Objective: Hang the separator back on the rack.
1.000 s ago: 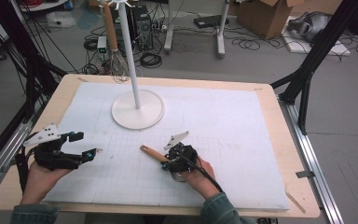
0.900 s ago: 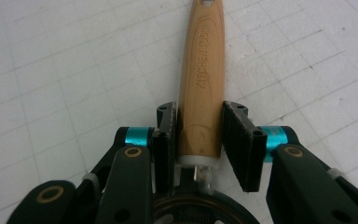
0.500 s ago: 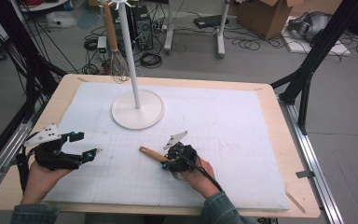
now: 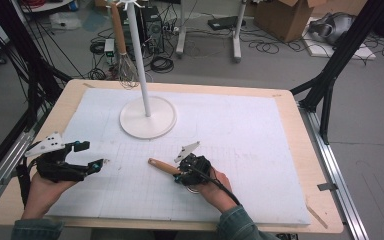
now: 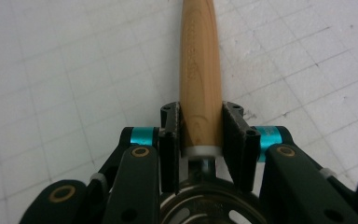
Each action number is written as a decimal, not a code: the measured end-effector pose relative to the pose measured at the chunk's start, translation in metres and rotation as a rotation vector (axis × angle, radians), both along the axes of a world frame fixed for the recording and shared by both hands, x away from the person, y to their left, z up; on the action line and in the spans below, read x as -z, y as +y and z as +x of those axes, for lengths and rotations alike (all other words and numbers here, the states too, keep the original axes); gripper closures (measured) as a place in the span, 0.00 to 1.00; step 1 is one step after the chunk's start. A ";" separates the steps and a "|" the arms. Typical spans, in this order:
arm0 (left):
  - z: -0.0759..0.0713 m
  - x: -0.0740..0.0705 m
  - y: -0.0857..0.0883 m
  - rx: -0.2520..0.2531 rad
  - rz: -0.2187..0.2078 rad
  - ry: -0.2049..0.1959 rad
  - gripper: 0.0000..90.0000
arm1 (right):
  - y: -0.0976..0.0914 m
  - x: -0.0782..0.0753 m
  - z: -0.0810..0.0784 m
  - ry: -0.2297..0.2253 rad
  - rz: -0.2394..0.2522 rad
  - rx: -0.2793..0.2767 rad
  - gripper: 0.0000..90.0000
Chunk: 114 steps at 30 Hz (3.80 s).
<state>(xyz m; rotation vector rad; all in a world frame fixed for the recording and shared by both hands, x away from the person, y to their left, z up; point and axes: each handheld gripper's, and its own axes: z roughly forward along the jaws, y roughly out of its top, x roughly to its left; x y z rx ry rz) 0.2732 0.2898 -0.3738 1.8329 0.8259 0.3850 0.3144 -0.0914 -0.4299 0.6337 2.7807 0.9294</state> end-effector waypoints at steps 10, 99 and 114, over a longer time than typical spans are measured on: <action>0.000 0.001 -0.002 0.005 -0.001 0.003 0.15 | 0.000 0.000 0.001 0.004 0.003 -0.010 0.78; 0.018 0.022 -0.106 0.258 -0.032 0.095 0.43 | -0.032 -0.023 -0.012 -0.050 0.283 -0.079 0.79; 0.024 0.022 -0.130 0.325 -0.070 0.115 0.52 | -0.030 -0.024 -0.017 -0.058 0.307 -0.097 0.79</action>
